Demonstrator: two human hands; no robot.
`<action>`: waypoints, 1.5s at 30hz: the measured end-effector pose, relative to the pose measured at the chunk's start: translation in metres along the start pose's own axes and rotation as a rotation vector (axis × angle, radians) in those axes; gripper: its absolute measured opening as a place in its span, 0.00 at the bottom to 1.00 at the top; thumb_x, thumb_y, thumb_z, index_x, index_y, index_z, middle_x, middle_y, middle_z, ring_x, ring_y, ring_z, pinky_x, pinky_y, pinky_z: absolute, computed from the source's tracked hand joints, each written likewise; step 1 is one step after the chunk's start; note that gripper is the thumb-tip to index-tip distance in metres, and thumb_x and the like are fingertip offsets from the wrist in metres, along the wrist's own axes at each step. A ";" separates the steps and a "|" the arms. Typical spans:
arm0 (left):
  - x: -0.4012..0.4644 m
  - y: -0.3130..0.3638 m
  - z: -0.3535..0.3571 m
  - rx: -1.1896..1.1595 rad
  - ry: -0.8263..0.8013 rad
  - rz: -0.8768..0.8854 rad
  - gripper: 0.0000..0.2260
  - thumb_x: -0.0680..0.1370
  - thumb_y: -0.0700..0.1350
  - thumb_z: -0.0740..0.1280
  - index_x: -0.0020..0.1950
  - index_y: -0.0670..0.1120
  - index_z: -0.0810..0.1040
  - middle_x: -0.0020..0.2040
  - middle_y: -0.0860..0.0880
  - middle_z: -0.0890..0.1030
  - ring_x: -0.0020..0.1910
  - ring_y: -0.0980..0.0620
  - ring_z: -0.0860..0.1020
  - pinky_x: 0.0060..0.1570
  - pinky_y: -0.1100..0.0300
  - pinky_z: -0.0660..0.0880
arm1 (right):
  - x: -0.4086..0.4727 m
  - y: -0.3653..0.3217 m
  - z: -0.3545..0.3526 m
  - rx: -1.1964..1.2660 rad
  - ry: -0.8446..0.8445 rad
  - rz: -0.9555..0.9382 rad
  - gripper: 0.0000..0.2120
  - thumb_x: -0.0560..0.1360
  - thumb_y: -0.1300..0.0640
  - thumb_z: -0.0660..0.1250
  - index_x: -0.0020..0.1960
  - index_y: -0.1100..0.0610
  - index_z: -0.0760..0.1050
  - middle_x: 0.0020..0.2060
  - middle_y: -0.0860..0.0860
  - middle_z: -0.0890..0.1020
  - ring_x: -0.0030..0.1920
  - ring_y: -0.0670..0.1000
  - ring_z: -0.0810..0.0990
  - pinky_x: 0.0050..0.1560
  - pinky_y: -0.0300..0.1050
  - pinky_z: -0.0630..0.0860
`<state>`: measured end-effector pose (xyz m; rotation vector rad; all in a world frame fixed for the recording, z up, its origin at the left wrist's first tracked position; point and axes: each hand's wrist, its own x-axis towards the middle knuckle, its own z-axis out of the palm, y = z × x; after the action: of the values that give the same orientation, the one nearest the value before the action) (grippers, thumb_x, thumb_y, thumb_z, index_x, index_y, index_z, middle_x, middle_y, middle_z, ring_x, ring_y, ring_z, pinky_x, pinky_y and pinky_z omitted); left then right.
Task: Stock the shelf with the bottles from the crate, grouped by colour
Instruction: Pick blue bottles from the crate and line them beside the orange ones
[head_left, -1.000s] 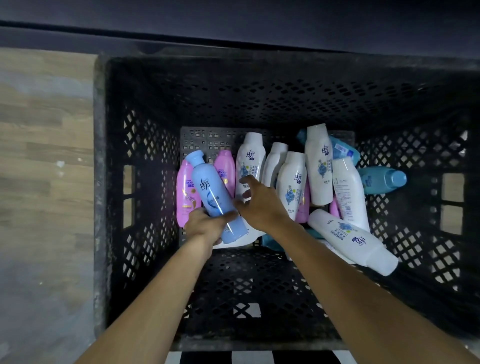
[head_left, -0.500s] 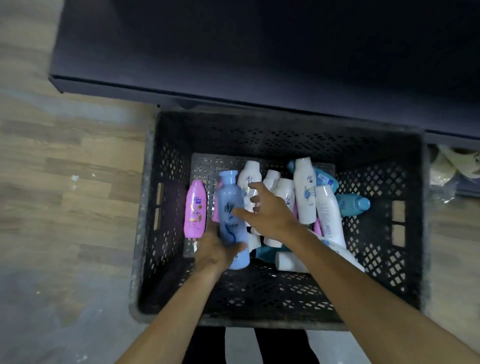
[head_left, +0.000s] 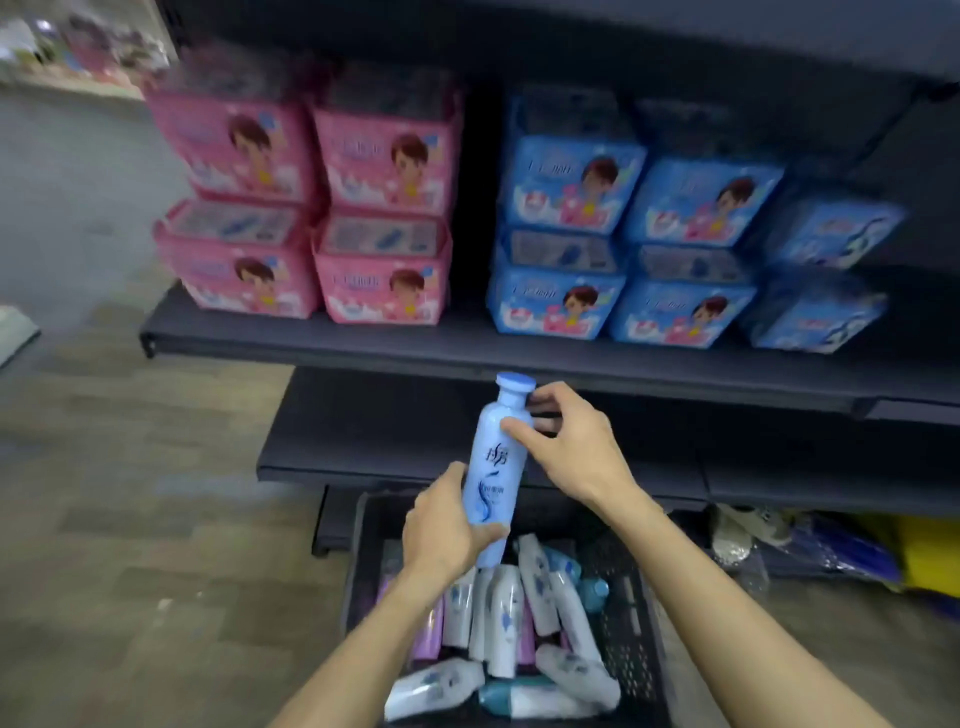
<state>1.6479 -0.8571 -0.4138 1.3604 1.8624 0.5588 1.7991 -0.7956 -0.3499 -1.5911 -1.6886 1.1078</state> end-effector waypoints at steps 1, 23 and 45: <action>-0.009 0.010 -0.012 -0.005 0.027 0.032 0.22 0.65 0.53 0.78 0.51 0.52 0.70 0.46 0.57 0.80 0.46 0.53 0.79 0.41 0.56 0.71 | -0.005 -0.018 -0.010 -0.001 0.025 -0.026 0.14 0.74 0.51 0.75 0.56 0.50 0.76 0.52 0.42 0.82 0.47 0.34 0.81 0.43 0.31 0.79; -0.061 0.194 -0.204 -0.064 0.444 0.558 0.24 0.66 0.56 0.78 0.57 0.53 0.75 0.49 0.57 0.81 0.51 0.53 0.79 0.47 0.54 0.76 | -0.045 -0.271 -0.117 -0.109 0.351 -0.597 0.23 0.71 0.43 0.75 0.61 0.47 0.73 0.52 0.44 0.82 0.50 0.44 0.82 0.49 0.44 0.81; -0.032 0.294 -0.302 -0.020 0.641 0.550 0.20 0.67 0.54 0.76 0.47 0.47 0.70 0.45 0.50 0.78 0.47 0.45 0.77 0.42 0.54 0.72 | 0.004 -0.402 -0.157 -0.195 0.349 -0.676 0.28 0.71 0.49 0.76 0.66 0.50 0.67 0.50 0.53 0.80 0.48 0.53 0.81 0.48 0.52 0.82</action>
<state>1.5968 -0.7625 -0.0048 1.8358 1.9227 1.4250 1.7237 -0.7439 0.0718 -1.0845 -1.9044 0.3179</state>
